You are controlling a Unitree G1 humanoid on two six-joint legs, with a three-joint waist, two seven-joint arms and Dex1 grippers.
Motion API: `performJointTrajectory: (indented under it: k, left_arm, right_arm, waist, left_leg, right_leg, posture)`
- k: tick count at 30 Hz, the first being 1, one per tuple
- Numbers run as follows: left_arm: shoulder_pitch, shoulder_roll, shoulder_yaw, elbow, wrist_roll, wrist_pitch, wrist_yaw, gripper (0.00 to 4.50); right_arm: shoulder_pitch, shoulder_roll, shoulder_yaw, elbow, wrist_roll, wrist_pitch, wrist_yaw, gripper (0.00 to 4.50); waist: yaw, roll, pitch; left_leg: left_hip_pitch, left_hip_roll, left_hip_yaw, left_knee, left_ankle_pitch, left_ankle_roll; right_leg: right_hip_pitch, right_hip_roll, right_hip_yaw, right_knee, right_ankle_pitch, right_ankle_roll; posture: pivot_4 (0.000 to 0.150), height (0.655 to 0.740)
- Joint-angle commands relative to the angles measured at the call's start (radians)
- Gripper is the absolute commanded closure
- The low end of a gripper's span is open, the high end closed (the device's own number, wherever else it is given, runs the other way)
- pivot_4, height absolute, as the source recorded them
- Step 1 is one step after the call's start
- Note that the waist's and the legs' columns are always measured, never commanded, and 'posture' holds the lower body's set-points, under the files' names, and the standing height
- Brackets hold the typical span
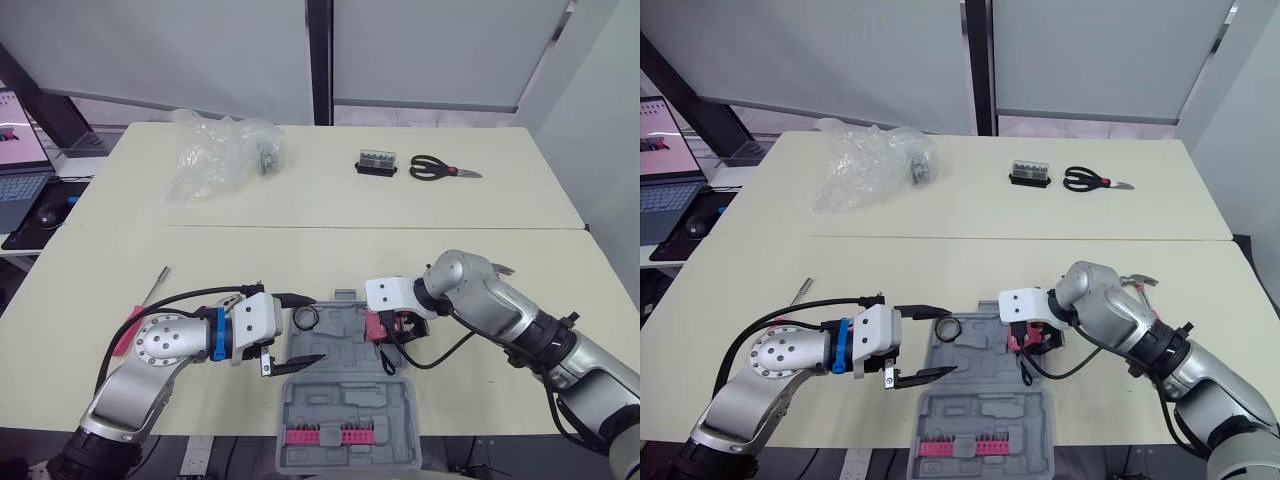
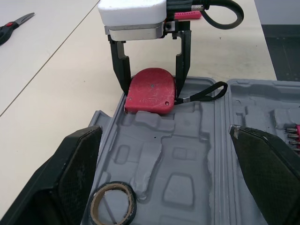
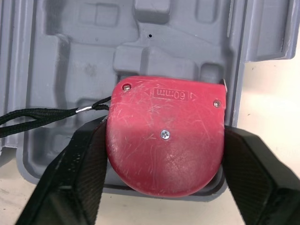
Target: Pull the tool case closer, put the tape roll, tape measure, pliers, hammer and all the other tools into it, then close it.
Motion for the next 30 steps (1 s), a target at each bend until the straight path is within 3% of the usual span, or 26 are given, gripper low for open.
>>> performJointTrajectory:
  k: [1,10,16,19,22,26,30]
  left_arm:
    - [0.001,0.003,0.008,-0.03,-0.005,-0.016,0.001,0.0]
    - [0.01,0.006,0.019,-0.047,-0.017,-0.005,0.003,0.0]
    - [0.013,0.007,0.037,-0.049,-0.041,-0.005,-0.007,0.0]
    - [0.015,0.015,0.042,-0.047,-0.048,-0.004,-0.015,0.0]
    - [0.012,0.013,0.039,-0.046,-0.051,-0.003,-0.016,0.0]
    - [0.011,0.011,0.032,-0.048,-0.052,-0.003,-0.017,0.0]
    - [0.005,0.016,0.031,-0.04,-0.048,-0.011,-0.024,0.0]
  right_arm:
    - [-0.03,-0.001,-0.054,-0.041,0.006,0.0,0.003,0.03]
    - [-0.031,-0.02,-0.113,-0.061,0.02,-0.036,0.007,0.03]
    - [0.04,-0.033,-0.233,-0.095,0.155,-0.233,0.033,0.03]
    - [0.087,-0.038,-0.285,-0.107,0.214,-0.224,0.033,0.03]
    - [0.135,-0.05,-0.302,-0.104,0.208,-0.264,0.004,0.66]
    - [0.174,-0.048,-0.312,-0.11,0.21,-0.268,-0.022,1.94]
    - [0.208,-0.05,-0.312,-0.112,0.21,-0.283,-0.037,2.81]
  waist:
    - [0.0,0.0,0.0]
    - [0.0,0.0,0.0]
    - [0.0,0.0,0.0]
    - [0.0,0.0,0.0]
    - [0.0,0.0,0.0]
    - [0.0,0.0,0.0]
    - [0.0,0.0,0.0]
  left_leg:
    - [0.0,0.0,0.0,0.0,0.0,0.0]
    - [0.0,0.0,0.0,0.0,0.0,0.0]
    - [0.0,0.0,0.0,0.0,0.0,0.0]
    - [0.0,0.0,0.0,0.0,0.0,0.0]
    - [0.0,0.0,0.0,0.0,0.0,0.0]
    - [0.0,0.0,0.0,0.0,0.0,0.0]
    - [0.0,0.0,0.0,0.0,0.0,0.0]
  right_leg:
    - [0.0,0.0,0.0,0.0,0.0,0.0]
    - [0.0,0.0,0.0,0.0,0.0,0.0]
    - [0.0,0.0,0.0,0.0,0.0,0.0]
    - [0.001,0.0,0.0,0.0,0.0,0.0]
    - [0.001,0.0,0.0,0.0,0.0,0.0]
    - [0.001,0.0,0.0,0.0,0.0,0.0]
    - [0.001,0.0,0.0,0.0,0.0,0.0]
  posture:
    - [0.15,0.74]
    - [0.15,0.74]
    - [0.15,0.74]
    - [0.15,0.74]
    - [0.15,0.74]
    - [0.15,0.74]
    - [0.15,0.74]
